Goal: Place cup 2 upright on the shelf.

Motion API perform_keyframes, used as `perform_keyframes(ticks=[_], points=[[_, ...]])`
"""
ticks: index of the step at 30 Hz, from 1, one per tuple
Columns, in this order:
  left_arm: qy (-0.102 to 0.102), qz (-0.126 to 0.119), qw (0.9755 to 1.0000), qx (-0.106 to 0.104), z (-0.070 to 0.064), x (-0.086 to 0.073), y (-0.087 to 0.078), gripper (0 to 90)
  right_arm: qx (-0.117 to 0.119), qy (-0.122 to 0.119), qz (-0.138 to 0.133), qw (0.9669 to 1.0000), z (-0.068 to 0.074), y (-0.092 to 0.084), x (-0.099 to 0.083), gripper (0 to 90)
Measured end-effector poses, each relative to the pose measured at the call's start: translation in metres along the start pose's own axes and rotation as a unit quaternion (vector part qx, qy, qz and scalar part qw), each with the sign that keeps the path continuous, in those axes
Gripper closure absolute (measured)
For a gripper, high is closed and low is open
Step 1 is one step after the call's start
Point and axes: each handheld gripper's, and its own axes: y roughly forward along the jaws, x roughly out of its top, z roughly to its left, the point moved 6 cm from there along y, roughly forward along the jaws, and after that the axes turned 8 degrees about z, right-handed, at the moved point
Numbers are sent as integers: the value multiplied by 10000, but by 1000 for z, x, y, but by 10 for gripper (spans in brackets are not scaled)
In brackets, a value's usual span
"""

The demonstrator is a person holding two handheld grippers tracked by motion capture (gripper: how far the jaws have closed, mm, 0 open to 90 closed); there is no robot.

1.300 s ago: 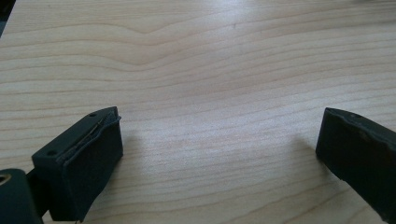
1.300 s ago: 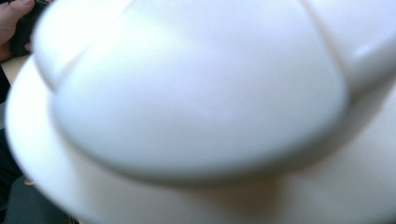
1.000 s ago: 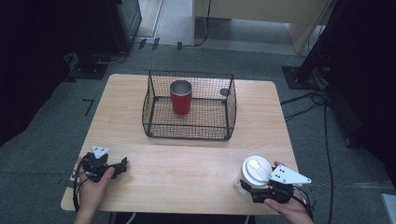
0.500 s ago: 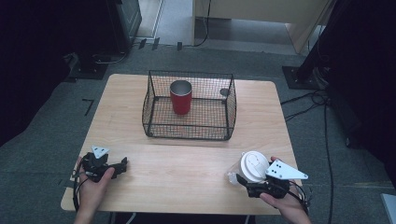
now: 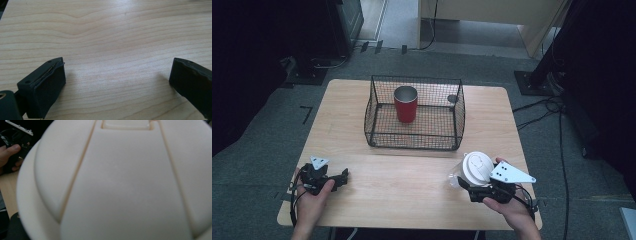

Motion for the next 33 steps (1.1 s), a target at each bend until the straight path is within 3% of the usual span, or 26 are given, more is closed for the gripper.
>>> perform_keyframes(ticks=[21, 33], points=[[4, -3, 10000, 2, 0, 0, 0, 14, -128, 81, -355, 9993, 7, 23, 45, 157], [-3, -8, 10000, 0, 0, 0, 0, 14, -345, 113, -501, 9981, 4, 32, 67, 157]])
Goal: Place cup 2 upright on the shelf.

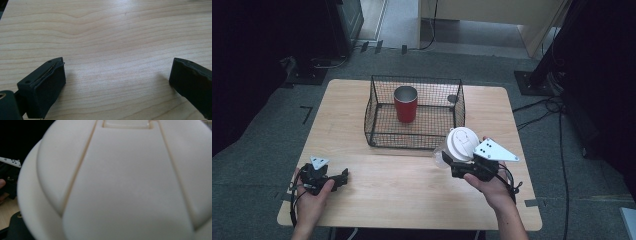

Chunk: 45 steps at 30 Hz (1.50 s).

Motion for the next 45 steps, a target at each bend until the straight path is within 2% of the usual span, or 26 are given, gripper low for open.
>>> perform_keyframes(ticks=[10, 15, 25, 33, 37, 45], points=[[0, -1, 10000, -3, 0, 0, 0, 14, -169, 20, -98, 9998, -3, 7, 16, 157], [-1, 6, 10000, -3, 0, 0, 0, 14, -315, 81, -183, 9993, -7, 13, 29, 157], [-4, 4, 10000, -3, 0, 0, 0, 14, -418, 37, -331, 9986, -10, 23, 54, 157], [-2, 4, 10000, -4, 0, 0, 0, 14, -543, 27, -474, 9974, -13, 30, 69, 157], [-3, 6, 10000, -4, 0, 0, 0, 14, -618, 115, -576, 9964, -15, 34, 76, 157], [-2, 5, 10000, -5, 0, 0, 0, 14, -759, 154, -667, 9948, -21, 48, 89, 158]])
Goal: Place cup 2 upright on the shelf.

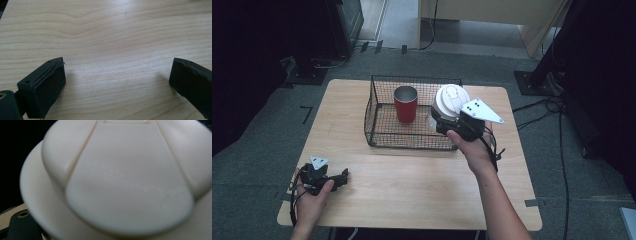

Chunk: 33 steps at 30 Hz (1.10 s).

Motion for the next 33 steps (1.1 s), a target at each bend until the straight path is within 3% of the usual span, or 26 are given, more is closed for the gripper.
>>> perform_keyframes(ticks=[13, 33], points=[[0, -1, 10000, 0, 0, 0, 0, 14, -211, 25, 95, 9997, -8, 29, 3, 158], [-5, -7, 10000, 1, 0, 0, 0, 14, -521, 23, 469, 9975, -17, 70, -15, 157]])
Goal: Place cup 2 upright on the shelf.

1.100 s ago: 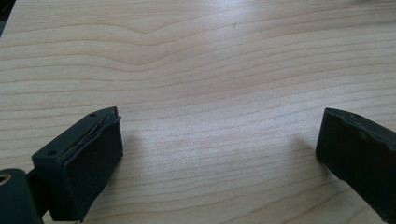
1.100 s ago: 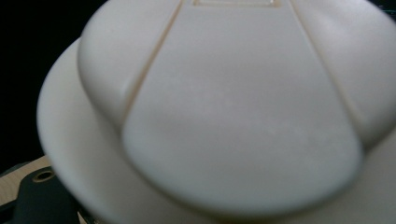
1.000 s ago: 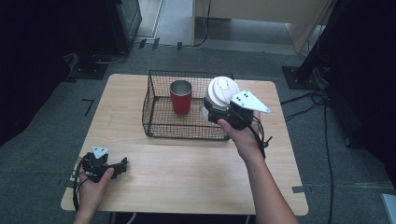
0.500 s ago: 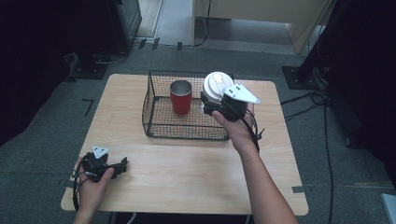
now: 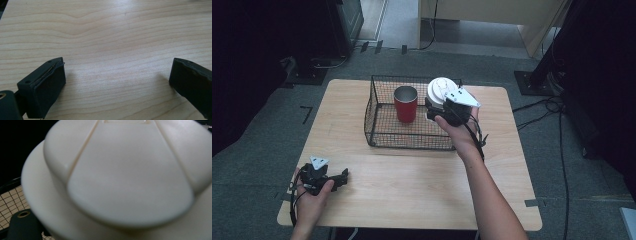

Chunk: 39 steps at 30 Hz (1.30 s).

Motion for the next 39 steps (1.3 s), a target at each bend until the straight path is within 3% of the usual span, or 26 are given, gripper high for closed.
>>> perform_keyframes(ticks=[28, 39], points=[[-7, 5, 10000, -6, 0, 0, 0, 14, -86, -34, 713, 9974, 3, 52, -30, 157], [-8, 2, 10000, -8, 0, 0, 0, 14, 95, -44, 1019, 9947, 10, 60, -43, 157]])
